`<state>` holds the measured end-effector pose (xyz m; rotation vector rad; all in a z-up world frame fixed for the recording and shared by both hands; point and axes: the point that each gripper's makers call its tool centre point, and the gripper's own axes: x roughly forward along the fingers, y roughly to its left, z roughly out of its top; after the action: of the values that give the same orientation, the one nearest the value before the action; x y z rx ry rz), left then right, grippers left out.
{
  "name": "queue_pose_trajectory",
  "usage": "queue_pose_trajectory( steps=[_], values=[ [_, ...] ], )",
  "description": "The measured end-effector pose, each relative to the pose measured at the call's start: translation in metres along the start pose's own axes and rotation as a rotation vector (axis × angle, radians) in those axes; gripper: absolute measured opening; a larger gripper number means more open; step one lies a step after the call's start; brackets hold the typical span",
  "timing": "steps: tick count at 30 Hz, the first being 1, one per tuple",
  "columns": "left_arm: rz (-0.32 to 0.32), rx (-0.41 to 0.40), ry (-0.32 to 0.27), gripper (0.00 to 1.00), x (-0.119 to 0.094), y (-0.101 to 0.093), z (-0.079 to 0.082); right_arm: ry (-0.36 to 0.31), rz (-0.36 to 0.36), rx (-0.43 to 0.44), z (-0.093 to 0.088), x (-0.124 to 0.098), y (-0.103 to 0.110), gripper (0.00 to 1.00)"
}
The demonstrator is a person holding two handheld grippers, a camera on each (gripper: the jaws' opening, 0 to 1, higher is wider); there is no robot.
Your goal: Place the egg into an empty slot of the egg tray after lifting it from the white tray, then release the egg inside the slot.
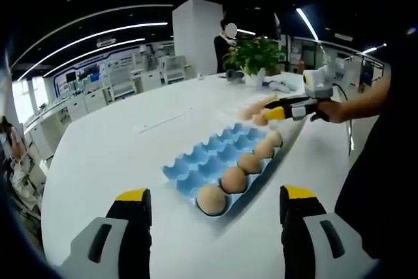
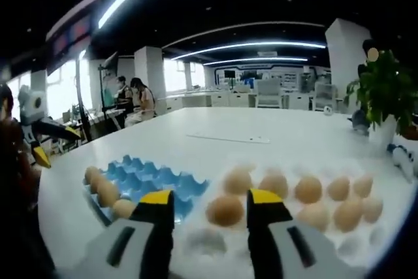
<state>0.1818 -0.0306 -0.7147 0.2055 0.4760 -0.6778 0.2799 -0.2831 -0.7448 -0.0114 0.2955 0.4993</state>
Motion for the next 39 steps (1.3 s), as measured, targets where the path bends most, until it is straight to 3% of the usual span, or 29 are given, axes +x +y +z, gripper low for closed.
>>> queue_pose_trajectory(
  steps=[11,19,31,34,39],
  values=[
    [0.001,-0.004,-0.002,0.82,0.000,0.001,0.000,0.035,-0.007,-0.009,-0.005,0.011,-0.004,0.46],
    [0.002,-0.011,-0.003,0.82,-0.001,0.001,0.000,0.065,0.006,0.054,-0.009,0.018,-0.001,0.44],
    [0.007,-0.018,-0.006,0.81,-0.001,0.004,0.000,0.090,-0.080,0.178,-0.014,0.017,-0.016,0.31],
    [0.008,-0.020,-0.008,0.80,-0.001,0.004,0.001,0.117,-0.124,0.240,-0.019,0.015,-0.017,0.31],
    [0.012,-0.023,-0.008,0.80,-0.001,0.006,0.001,0.141,-0.169,0.247,-0.025,0.014,-0.018,0.30]
  ],
)
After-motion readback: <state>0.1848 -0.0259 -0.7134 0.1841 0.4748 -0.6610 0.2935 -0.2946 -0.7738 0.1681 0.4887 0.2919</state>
